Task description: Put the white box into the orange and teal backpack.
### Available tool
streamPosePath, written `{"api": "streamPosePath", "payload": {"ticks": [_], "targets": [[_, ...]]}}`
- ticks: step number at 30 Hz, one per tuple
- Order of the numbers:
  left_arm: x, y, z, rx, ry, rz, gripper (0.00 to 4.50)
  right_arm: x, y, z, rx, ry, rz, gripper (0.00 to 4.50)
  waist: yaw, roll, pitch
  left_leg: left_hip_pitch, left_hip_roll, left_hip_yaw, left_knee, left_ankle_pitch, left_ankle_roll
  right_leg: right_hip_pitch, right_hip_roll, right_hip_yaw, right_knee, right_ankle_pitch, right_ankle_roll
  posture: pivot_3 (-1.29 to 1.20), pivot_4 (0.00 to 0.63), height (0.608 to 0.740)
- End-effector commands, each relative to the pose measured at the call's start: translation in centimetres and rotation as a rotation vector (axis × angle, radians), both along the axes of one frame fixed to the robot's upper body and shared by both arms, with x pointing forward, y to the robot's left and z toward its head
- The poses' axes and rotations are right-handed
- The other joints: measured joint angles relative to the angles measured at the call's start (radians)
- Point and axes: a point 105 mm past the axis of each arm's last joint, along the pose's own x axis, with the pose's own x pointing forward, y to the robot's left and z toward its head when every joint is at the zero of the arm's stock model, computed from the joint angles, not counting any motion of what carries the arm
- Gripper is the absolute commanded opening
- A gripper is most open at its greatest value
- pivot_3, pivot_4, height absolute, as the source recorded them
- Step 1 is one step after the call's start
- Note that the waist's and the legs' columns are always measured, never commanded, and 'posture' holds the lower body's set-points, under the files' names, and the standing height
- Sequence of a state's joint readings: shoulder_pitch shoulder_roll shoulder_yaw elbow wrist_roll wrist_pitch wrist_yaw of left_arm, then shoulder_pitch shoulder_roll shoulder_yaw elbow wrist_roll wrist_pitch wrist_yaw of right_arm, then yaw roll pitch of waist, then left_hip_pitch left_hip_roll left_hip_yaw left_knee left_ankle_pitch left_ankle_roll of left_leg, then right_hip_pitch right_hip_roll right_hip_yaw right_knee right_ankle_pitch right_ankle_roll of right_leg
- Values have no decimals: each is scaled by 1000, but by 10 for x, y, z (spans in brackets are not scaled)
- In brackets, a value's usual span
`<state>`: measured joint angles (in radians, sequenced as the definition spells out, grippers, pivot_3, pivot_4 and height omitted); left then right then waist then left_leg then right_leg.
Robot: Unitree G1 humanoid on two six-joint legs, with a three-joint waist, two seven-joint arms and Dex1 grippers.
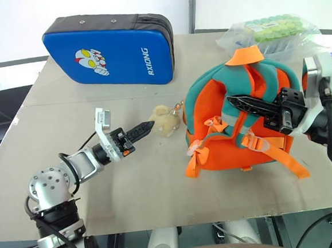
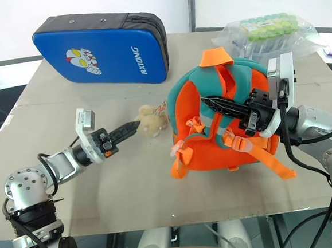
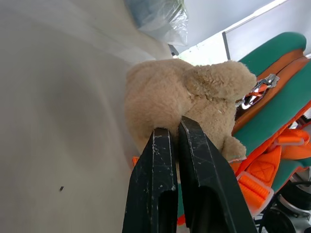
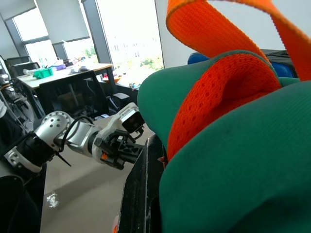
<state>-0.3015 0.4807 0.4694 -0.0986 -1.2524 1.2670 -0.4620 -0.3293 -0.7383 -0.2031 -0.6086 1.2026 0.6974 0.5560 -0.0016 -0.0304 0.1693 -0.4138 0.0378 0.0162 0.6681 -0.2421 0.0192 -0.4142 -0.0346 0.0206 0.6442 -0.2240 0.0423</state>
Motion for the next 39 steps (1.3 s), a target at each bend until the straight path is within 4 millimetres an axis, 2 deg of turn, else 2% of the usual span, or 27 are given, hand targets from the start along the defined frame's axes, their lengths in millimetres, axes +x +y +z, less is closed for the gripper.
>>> {"api": "streamPosePath", "payload": {"ticks": [1,3,6,7,9,11,12,14,17,22,25,26,29,32,35,38,39], "targets": [[3,9,25,-69,-95,41,80,-3,-5,8,10,-50,-31,0,1,0,0,0,0,0,0,0,0,0,0,0,0,0,0,0,150,740],[3,9,25,-74,-86,33,80,-4,-4,7,8,-49,-35,0,0,0,0,0,0,0,0,0,0,0,0,0,0,0,0,0,150,740],[-1,8,2,27,-13,17,80,-5,-4,7,11,-48,-41,0,-2,0,0,0,0,1,0,0,0,0,0,1,0,0,0,0,150,740],[-3,8,-8,64,17,12,80,-5,-4,7,14,-49,-45,0,-2,0,0,0,0,1,0,0,0,0,0,1,0,0,0,0,150,740],[-7,14,-43,198,122,36,80,-4,-6,9,23,-55,-63,0,-7,0,0,0,0,1,-1,0,0,0,0,1,0,0,0,0,150,740],[-9,29,-82,369,237,113,80,-4,-9,13,32,-62,-78,0,-10,0,0,1,0,2,-1,0,0,0,0,2,-1,0,0,0,150,740],[-9,33,-92,417,252,130,80,-5,-10,14,37,-63,-84,0,-9,0,-1,1,0,2,-2,0,0,0,0,2,-1,0,0,0,150,740],[-9,33,-98,460,246,137,80,-5,-11,17,47,-64,-91,0,-4,0,-3,2,1,1,-2,0,0,0,0,1,0,0,0,0,150,740],[-4,29,-100,501,202,139,80,-4,-13,18,49,-65,-103,0,-1,3,-6,3,1,1,-1,0,0,2,-1,1,0,0,0,0,150,740],[13,11,-87,473,63,153,80,-3,-11,30,97,-111,-110,0,1,4,-10,5,1,3,-1,0,0,2,-2,3,0,0,0,0,150,740],[39,10,-41,332,-152,292,80,-9,-7,50,179,-175,-74,0,6,4,-10,4,1,3,-1,0,0,2,-2,2,0,0,0,0,150,740],[45,13,-32,308,-184,329,80,-8,-6,53,186,-183,-75,0,8,3,-9,2,1,3,-1,0,0,1,-2,2,0,0,0,0,150,740],[56,26,-27,351,-250,390,80,4,1,38,48,-231,-155,0,12,3,-9,-1,0,2,0,0,0,-1,0,1,-1,0,0,0,150,740],[59,31,-30,429,-291,386,80,19,-4,26,26,-224,-244,0,7,3,-9,-1,0,3,-1,0,0,-2,1,2,-1,2,3,0,150,740],[52,25,-38,562,-352,297,80,28,-12,9,-56,-212,-298,0,7,3,-9,-1,0,3,-3,0,0,-2,1,2,-2,2,4,0,150,740],[45,23,-41,608,-382,251,80,30,-15,2,-99,-219,-312,0,7,3,-9,-1,0,4,-4,0,0,-3,1,2,-3,2,4,0,150,740],[42,23,-40,594,-381,244,634,29,-17,0,-118,-219,-310,684,7,3,-9,-1,0,4,-4,0,0,-3,1,2,-3,2,3,0,150,740]]}}
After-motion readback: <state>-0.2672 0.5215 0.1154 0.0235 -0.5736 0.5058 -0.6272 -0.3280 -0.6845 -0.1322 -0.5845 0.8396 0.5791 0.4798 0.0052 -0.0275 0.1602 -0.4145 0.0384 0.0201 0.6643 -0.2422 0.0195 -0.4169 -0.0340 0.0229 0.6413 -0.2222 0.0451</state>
